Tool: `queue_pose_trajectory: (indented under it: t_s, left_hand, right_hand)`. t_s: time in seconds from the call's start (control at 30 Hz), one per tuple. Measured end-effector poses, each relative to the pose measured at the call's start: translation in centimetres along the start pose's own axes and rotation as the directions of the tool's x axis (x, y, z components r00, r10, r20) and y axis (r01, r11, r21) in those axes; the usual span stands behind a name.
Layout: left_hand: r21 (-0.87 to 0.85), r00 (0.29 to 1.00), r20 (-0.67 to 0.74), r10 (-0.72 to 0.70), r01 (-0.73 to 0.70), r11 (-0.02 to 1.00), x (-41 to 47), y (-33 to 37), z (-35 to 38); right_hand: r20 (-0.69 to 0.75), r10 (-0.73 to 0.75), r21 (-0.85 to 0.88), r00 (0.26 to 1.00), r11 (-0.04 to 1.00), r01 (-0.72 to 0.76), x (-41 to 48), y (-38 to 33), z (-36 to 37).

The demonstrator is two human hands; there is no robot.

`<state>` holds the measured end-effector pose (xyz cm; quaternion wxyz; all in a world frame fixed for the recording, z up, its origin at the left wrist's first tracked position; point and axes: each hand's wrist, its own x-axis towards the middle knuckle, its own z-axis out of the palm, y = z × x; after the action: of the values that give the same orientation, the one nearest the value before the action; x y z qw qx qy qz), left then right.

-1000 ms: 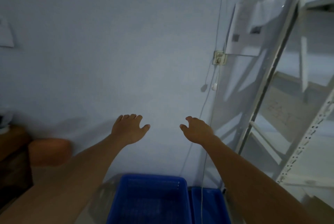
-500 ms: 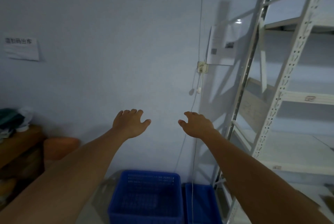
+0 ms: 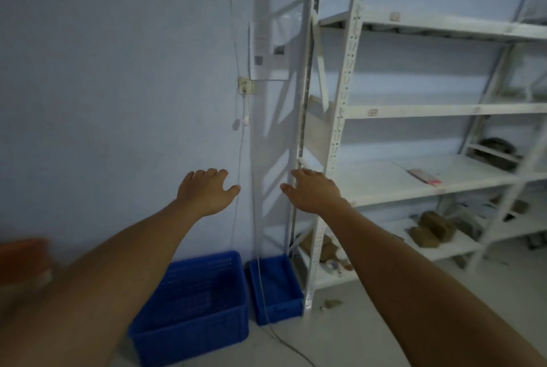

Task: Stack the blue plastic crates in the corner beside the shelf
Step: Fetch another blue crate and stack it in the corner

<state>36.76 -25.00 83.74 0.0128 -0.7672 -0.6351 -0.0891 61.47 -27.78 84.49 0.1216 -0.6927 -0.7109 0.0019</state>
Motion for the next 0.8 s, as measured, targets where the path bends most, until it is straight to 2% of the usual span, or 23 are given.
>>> queue_pose_trajectory:
  t_s: [0.17,0.33,0.47,0.6,0.8]
  left_hand:
    - [-0.052,0.977,0.051,0.206,-0.203,0.978,-0.7,12.6,1.7]
    - [-0.093,0.905,0.041,0.423,-0.418,0.903,-3.0,28.3,2.2]
    - [-0.105,0.812,0.018,0.584,-0.579,0.809,-6.7,41.5,2.3]
    - [-0.144,0.748,0.036,0.663,-0.653,0.744,-11.0,54.0,2.9]
    - [-0.199,0.625,0.038,0.779,-0.76,0.619,-17.2,65.8,5.8]
  right_hand:
    - [-0.04,0.185,-0.076,0.982,0.979,-0.188,-8.2,10.8,-3.0]
    - [-0.043,0.433,-0.09,0.9,0.896,-0.436,-18.3,22.8,-7.3]
    - [-0.092,0.618,-0.029,0.781,0.782,-0.623,-28.1,31.8,-11.1]
    - [-0.155,0.73,-0.048,0.665,0.667,-0.743,-37.7,40.1,-14.2]
    - [-0.176,0.863,-0.012,0.473,0.479,-0.878,-48.1,48.8,-15.1]
